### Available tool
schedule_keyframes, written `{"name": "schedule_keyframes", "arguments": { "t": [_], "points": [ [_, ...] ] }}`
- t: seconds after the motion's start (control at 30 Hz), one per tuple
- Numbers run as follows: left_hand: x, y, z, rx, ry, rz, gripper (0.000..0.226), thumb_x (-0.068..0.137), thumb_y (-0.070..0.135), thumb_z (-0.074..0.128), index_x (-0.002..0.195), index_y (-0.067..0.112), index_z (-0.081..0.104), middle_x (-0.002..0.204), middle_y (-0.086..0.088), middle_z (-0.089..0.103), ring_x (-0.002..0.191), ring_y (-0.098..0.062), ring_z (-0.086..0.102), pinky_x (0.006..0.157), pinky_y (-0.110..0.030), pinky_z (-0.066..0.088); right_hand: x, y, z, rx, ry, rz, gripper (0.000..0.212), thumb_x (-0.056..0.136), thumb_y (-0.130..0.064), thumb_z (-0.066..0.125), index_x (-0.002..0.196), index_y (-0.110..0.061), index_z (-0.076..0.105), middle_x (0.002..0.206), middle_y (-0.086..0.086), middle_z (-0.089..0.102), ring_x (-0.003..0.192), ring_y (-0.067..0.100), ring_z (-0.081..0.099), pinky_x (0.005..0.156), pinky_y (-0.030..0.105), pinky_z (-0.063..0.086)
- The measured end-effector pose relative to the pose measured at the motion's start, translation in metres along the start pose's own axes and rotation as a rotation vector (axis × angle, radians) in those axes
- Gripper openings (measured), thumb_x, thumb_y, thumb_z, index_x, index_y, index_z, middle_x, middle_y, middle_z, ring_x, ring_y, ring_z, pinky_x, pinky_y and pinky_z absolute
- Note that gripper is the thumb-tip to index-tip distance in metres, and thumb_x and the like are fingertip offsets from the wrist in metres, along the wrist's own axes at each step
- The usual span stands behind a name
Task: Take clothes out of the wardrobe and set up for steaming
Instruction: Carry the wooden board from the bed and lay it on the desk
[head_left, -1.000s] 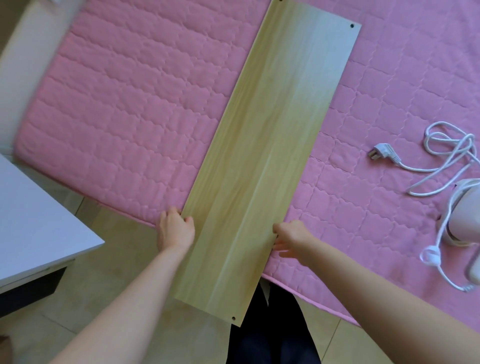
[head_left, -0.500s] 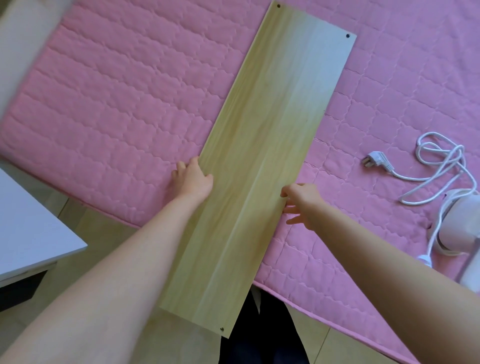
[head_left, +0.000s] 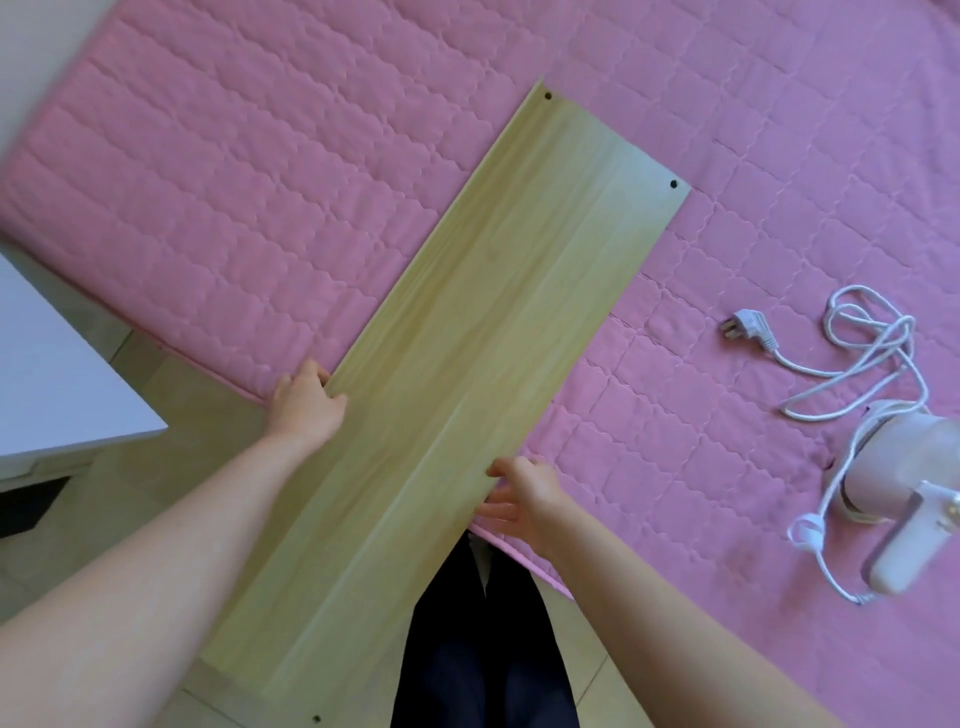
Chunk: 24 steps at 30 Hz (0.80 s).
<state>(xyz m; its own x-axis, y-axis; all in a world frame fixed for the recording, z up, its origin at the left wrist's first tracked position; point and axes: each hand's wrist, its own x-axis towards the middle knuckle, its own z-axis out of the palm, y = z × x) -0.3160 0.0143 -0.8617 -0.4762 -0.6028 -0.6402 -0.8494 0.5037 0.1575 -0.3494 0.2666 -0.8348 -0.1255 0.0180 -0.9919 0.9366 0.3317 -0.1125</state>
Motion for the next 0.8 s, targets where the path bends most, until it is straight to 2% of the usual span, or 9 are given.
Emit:
{"name": "schedule_keyframes", "arguments": {
  "t": [0.1,0.17,0.23,0.33,0.47,0.57,0.67,0.73,0.8],
  "points": [
    [-0.004,-0.006,-0.001,-0.067,0.006,0.014,0.035,0.083,0.017,0.064,0.116,0.007,0.057,0.116,-0.023,0.058,0.111,-0.038,0.052,0.099,-0.038,0.039,0.002,-0.008,-0.006,-0.159,0.020,-0.008,0.007,0.085,-0.015,0.052,0.088,-0.008,0.054,0.083,0.015,0.059,0.070,0.027,0.056,0.064,0.029,0.045],
    [-0.004,-0.005,-0.003,-0.110,0.003,-0.005,0.038,0.082,0.018,0.064,0.118,0.007,0.058,0.117,-0.022,0.059,0.111,-0.038,0.054,0.099,-0.038,0.040,0.003,-0.023,-0.012,-0.160,0.033,-0.028,0.008,0.085,-0.016,0.050,0.086,-0.008,0.053,0.084,0.015,0.056,0.069,0.025,0.052,0.066,0.029,0.043],
    [-0.003,-0.004,-0.004,-0.131,-0.010,-0.035,0.041,0.081,0.021,0.065,0.119,0.007,0.059,0.118,-0.021,0.061,0.112,-0.037,0.055,0.099,-0.037,0.041,0.002,-0.039,-0.016,-0.144,0.057,-0.042,0.010,0.087,-0.016,0.049,0.083,-0.007,0.052,0.085,0.016,0.056,0.073,0.027,0.056,0.073,0.034,0.049],
    [-0.001,0.000,-0.008,-0.152,-0.051,-0.078,0.044,0.078,0.028,0.068,0.117,0.008,0.062,0.119,-0.021,0.062,0.114,-0.034,0.054,0.099,-0.036,0.043,0.001,-0.055,-0.015,-0.162,0.090,-0.031,0.013,0.090,-0.017,0.051,0.095,-0.006,0.047,0.099,0.023,0.059,0.092,0.036,0.063,0.088,0.043,0.052],
    [0.000,0.005,-0.015,-0.218,-0.090,-0.131,0.035,0.076,0.028,0.070,0.108,0.014,0.065,0.121,-0.017,0.062,0.116,-0.030,0.054,0.096,-0.032,0.044,0.006,-0.058,-0.008,-0.211,0.119,-0.023,0.026,0.084,-0.017,0.060,0.099,-0.004,0.043,0.112,0.030,0.056,0.098,0.040,0.063,0.088,0.045,0.054],
    [-0.003,0.002,-0.015,-0.262,-0.088,-0.132,0.028,0.074,0.026,0.071,0.097,0.021,0.056,0.116,-0.013,0.062,0.108,-0.029,0.056,0.090,-0.032,0.046,0.009,-0.059,-0.008,-0.169,0.099,-0.001,0.033,0.083,-0.016,0.062,0.104,-0.003,0.040,0.116,0.031,0.051,0.101,0.042,0.061,0.089,0.045,0.053],
    [-0.013,0.001,-0.010,-0.302,-0.049,-0.131,0.037,0.074,0.022,0.071,0.108,0.019,0.056,0.121,-0.013,0.052,0.108,-0.031,0.053,0.094,-0.032,0.043,0.005,-0.058,-0.014,-0.157,0.049,0.012,0.039,0.087,-0.011,0.060,0.117,0.004,0.041,0.125,0.039,0.045,0.112,0.048,0.054,0.096,0.047,0.048],
    [-0.023,0.001,-0.005,-0.365,-0.008,-0.127,0.039,0.076,0.017,0.070,0.112,0.017,0.054,0.119,-0.012,0.051,0.104,-0.028,0.053,0.087,-0.029,0.042,0.001,-0.056,-0.020,-0.206,0.024,0.003,0.042,0.089,-0.009,0.058,0.122,0.013,0.043,0.134,0.041,0.041,0.120,0.050,0.048,0.101,0.049,0.045],
    [-0.035,0.003,-0.004,-0.443,0.008,-0.109,0.032,0.080,0.013,0.069,0.106,0.017,0.050,0.108,-0.007,0.054,0.092,-0.023,0.053,0.073,-0.027,0.038,-0.006,-0.057,-0.025,-0.307,0.035,-0.037,0.036,0.087,-0.010,0.058,0.115,0.010,0.050,0.127,0.038,0.050,0.114,0.046,0.056,0.096,0.045,0.049]
  ]
}}
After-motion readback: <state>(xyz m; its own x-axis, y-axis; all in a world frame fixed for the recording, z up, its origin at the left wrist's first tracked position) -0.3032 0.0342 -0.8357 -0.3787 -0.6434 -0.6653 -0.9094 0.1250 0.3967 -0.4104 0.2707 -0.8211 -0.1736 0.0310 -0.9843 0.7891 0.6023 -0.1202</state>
